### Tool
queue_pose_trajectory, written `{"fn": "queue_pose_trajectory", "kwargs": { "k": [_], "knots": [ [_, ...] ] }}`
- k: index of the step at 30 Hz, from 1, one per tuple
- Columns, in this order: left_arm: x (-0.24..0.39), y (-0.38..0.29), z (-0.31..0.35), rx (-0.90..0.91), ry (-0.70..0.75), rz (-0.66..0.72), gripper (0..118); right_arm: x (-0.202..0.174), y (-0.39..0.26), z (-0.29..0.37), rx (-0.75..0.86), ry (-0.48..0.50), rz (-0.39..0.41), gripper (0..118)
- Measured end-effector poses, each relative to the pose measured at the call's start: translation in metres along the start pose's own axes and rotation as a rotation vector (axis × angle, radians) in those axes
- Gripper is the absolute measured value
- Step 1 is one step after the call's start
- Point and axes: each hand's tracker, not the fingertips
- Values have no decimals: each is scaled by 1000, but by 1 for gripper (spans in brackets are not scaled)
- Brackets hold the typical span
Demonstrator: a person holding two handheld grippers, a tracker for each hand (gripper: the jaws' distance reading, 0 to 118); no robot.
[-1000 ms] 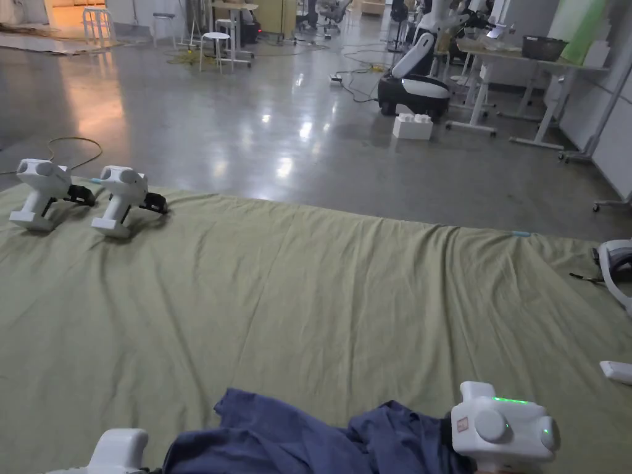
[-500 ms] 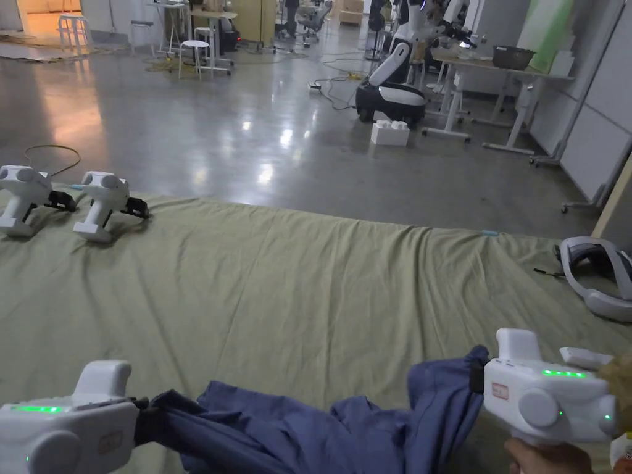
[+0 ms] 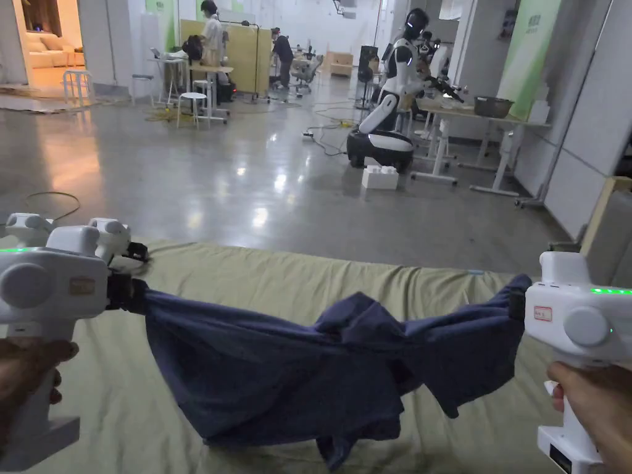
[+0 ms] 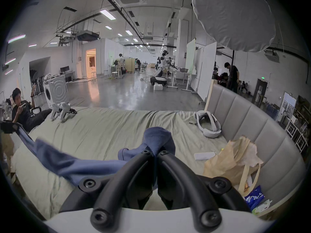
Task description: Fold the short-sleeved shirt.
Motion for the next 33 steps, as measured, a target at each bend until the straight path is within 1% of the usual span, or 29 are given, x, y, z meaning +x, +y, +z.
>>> {"fn": "queue_pose_trajectory", "kwargs": {
  "k": [3,4,7,9,12,17,23,26,30,33],
  "knots": [
    [11,31,14,33,20,-18,7,-4,22,5,44,-21,10,5],
    [5,40,9,43,29,-29,7,-4,28,7,55,-14,9,5],
    [15,63,17,58,37,-43,7,-9,49,13,91,-15,15,5],
    [11,74,12,74,41,-44,7,-14,60,13,101,-10,24,5],
    [10,90,6,86,53,-59,7,-19,75,12,129,-35,48,5],
    [5,119,-4,105,63,-43,7,-21,106,14,174,-55,43,5],
    [5,163,-5,153,83,-54,7,-30,152,21,241,-78,66,5],
    [5,181,-7,177,97,-67,7,-33,173,22,265,-83,58,5],
    [7,193,-10,195,109,-74,7,-38,186,19,284,-96,50,5],
    [5,187,-16,202,125,-84,7,-42,181,16,279,-95,47,5]
  ]
}}
